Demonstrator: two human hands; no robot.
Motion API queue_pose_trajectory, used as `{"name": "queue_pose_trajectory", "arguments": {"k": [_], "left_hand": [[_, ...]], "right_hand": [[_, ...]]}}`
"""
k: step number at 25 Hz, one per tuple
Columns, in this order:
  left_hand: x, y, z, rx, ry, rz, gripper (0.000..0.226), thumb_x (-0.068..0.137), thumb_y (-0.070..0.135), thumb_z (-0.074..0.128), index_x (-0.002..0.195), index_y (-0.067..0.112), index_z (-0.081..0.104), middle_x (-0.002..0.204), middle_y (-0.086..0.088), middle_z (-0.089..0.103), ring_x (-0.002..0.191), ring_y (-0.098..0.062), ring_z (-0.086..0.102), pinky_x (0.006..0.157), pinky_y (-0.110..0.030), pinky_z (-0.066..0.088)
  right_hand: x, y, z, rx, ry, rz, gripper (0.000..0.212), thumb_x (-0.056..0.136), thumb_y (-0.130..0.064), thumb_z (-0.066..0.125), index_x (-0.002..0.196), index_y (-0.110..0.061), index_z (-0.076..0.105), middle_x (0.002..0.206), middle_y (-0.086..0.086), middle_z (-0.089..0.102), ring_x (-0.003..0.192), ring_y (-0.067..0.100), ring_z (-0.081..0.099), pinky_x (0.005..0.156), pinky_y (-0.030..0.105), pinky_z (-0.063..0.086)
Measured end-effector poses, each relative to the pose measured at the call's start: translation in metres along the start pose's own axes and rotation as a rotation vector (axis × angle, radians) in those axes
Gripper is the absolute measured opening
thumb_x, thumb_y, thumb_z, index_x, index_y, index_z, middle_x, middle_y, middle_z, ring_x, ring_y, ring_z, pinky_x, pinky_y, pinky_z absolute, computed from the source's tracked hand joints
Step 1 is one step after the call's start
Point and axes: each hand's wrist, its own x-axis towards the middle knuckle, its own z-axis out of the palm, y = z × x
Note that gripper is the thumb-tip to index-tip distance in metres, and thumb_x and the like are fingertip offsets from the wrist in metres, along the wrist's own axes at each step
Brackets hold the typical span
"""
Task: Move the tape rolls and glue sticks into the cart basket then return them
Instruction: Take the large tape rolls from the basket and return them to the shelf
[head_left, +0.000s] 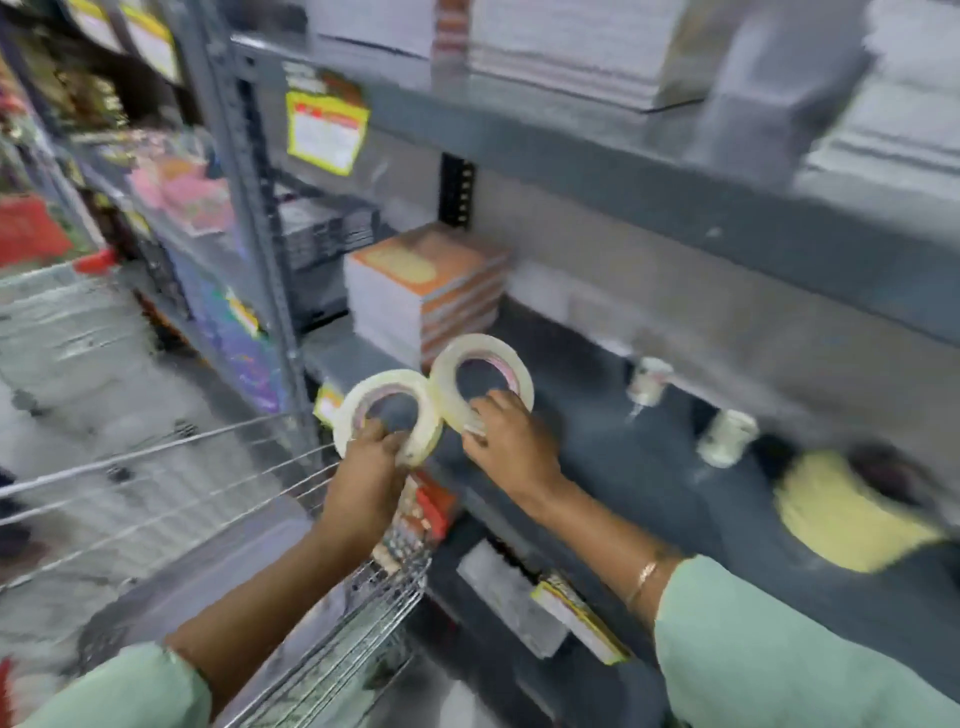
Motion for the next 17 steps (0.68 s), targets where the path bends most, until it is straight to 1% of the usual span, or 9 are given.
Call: {"name": "queue_pose_trajectory", "arguments": {"k": [1, 2, 4, 5, 8, 10, 13, 15, 17], "left_hand": [[0.01, 0.021, 0.012, -0.025, -0.035, 0.025, 0.026, 0.081, 0.006, 0.056, 0.106, 0.002, 0.063, 0.115, -0.019, 0.056, 0.113, -0.035, 0.052, 0.093, -0.029, 0.037], [0.02, 0.041, 0.028, -0.041, -0.084, 0.029, 0.027, 0.083, 0.002, 0.056, 0.109, 0.0, 0.061, 0.119, -0.022, 0.054, 0.118, -0.036, 0.049, 0.097, -0.034, 0.038], [0.036, 0.076, 0.067, -0.108, -0.241, 0.01, 0.033, 0.088, -0.002, 0.049, 0.12, -0.002, 0.053, 0.136, -0.025, 0.044, 0.128, -0.038, 0.04, 0.107, -0.046, 0.038], [0.042, 0.092, 0.088, -0.114, -0.314, 0.029, 0.036, 0.089, -0.002, 0.046, 0.125, -0.001, 0.048, 0.141, -0.022, 0.04, 0.131, -0.036, 0.038, 0.109, -0.047, 0.037], [0.047, 0.13, 0.131, 0.009, -0.463, 0.123, 0.041, 0.09, 0.001, 0.045, 0.13, 0.004, 0.041, 0.137, -0.013, 0.044, 0.125, -0.032, 0.045, 0.101, -0.043, 0.044], [0.039, 0.152, 0.146, 0.063, -0.535, 0.241, 0.038, 0.088, -0.003, 0.047, 0.125, 0.002, 0.047, 0.133, -0.017, 0.048, 0.121, -0.033, 0.048, 0.098, -0.041, 0.046], [0.03, 0.164, 0.157, 0.091, -0.584, 0.304, 0.031, 0.091, 0.001, 0.043, 0.121, 0.0, 0.05, 0.131, -0.021, 0.051, 0.119, -0.034, 0.049, 0.099, -0.039, 0.042], [0.032, 0.165, 0.162, 0.06, -0.62, 0.296, 0.037, 0.092, 0.005, 0.042, 0.129, 0.002, 0.042, 0.139, -0.019, 0.043, 0.126, -0.033, 0.045, 0.103, -0.04, 0.039], [0.036, 0.161, 0.164, 0.073, -0.608, 0.38, 0.046, 0.09, 0.014, 0.05, 0.134, 0.01, 0.039, 0.143, -0.013, 0.038, 0.131, -0.031, 0.039, 0.107, -0.038, 0.035]], "right_hand": [[-0.01, 0.019, -0.012, -0.028, 0.017, 0.086, 0.019, 0.083, -0.017, 0.059, 0.098, -0.005, 0.061, 0.107, 0.012, 0.06, 0.107, 0.03, 0.056, 0.074, 0.041, 0.05], [-0.022, 0.038, -0.025, -0.062, 0.024, 0.192, 0.022, 0.086, -0.019, 0.057, 0.103, -0.006, 0.06, 0.111, 0.01, 0.059, 0.11, 0.027, 0.054, 0.077, 0.04, 0.05], [-0.051, 0.07, -0.047, -0.117, 0.024, 0.378, 0.027, 0.088, -0.021, 0.055, 0.111, -0.007, 0.059, 0.12, 0.009, 0.056, 0.115, 0.027, 0.054, 0.084, 0.04, 0.05], [-0.067, 0.085, -0.055, -0.137, 0.023, 0.462, 0.029, 0.088, -0.021, 0.055, 0.113, -0.007, 0.059, 0.122, 0.01, 0.056, 0.115, 0.027, 0.054, 0.084, 0.04, 0.051], [-0.112, 0.115, -0.067, -0.16, 0.01, 0.684, 0.029, 0.088, -0.022, 0.057, 0.112, -0.006, 0.058, 0.122, 0.011, 0.056, 0.11, 0.027, 0.058, 0.08, 0.037, 0.053], [-0.14, 0.126, -0.069, -0.165, 0.001, 0.825, 0.03, 0.088, -0.022, 0.058, 0.113, -0.006, 0.058, 0.121, 0.012, 0.058, 0.107, 0.027, 0.061, 0.079, 0.035, 0.054], [-0.165, 0.132, -0.062, -0.171, -0.04, 0.936, 0.042, 0.09, -0.02, 0.056, 0.13, -0.008, 0.049, 0.133, 0.01, 0.053, 0.118, 0.026, 0.056, 0.089, 0.034, 0.052], [-0.17, 0.131, -0.058, -0.177, -0.05, 0.949, 0.047, 0.091, -0.02, 0.054, 0.136, -0.009, 0.044, 0.14, 0.008, 0.047, 0.127, 0.025, 0.048, 0.095, 0.035, 0.049], [-0.17, 0.13, -0.055, -0.203, -0.037, 0.936, 0.05, 0.092, -0.026, 0.054, 0.137, -0.01, 0.041, 0.142, 0.009, 0.044, 0.132, 0.025, 0.041, 0.103, 0.035, 0.043]]}}
